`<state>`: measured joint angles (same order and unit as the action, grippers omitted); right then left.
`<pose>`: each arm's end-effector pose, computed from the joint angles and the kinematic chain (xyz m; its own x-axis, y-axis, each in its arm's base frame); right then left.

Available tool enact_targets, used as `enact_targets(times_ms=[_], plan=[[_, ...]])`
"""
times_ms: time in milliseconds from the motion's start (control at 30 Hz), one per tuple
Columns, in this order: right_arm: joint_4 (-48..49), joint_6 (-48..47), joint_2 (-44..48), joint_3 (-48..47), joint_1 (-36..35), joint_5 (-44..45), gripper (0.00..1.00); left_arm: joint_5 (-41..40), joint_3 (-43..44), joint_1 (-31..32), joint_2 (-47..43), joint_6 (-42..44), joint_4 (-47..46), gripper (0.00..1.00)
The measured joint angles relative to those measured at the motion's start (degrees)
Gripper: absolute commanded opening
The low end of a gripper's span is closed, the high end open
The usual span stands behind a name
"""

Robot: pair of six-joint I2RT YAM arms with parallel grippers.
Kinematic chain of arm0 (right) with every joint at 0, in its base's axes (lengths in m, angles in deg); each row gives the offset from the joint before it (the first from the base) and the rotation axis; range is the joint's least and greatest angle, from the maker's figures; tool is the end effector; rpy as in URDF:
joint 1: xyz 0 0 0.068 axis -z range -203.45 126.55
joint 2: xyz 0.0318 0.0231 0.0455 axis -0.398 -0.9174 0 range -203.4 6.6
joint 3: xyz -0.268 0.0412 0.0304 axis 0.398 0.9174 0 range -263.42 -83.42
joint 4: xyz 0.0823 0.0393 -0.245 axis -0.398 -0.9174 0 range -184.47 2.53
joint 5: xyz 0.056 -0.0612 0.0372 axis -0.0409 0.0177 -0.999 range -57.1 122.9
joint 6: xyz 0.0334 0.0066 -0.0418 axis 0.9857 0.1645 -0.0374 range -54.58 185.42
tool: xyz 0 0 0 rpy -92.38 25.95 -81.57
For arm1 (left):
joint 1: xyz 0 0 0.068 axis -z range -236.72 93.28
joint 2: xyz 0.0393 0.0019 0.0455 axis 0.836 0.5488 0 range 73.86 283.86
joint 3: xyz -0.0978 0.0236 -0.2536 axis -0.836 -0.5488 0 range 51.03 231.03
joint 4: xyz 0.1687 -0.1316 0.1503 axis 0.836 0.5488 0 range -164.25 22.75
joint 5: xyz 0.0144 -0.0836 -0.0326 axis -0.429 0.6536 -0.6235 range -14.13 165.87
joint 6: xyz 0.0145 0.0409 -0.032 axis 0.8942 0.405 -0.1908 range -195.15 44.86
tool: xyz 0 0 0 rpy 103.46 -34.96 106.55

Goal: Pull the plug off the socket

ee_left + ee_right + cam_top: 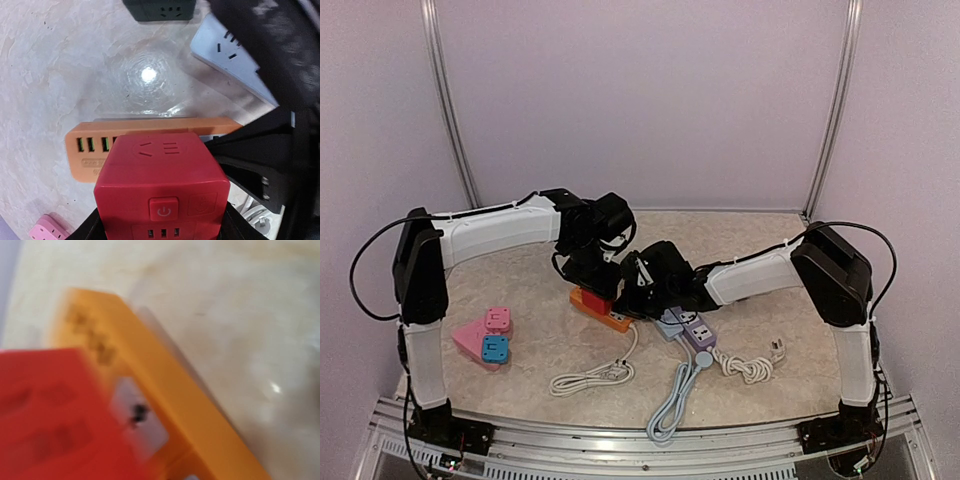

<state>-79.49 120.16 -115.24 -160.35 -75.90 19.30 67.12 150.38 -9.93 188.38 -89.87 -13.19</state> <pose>0.2749 0.3713 0.1420 -0.9342 0.0870 -0.3460 -0.2119 0.6450 0.7342 0.2832 -0.2934 0.2413 -0.8200 0.5060 -0.2677 0.5037 0.8599 0.0827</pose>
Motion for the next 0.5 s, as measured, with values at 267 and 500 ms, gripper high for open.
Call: enact_targets(times_ms=[267, 500], plan=[[-0.35, 0.44, -1.14, -0.57, 0.0, 0.83, 0.0, -1.18, -0.33, 3.17, -7.17, -0.04, -6.23, 0.35], [-0.35, 0.31, -1.14, -0.57, 0.0, 0.83, 0.0, -0.2, -1.25, 1.18, -6.97, -2.38, -7.43, 0.35]])
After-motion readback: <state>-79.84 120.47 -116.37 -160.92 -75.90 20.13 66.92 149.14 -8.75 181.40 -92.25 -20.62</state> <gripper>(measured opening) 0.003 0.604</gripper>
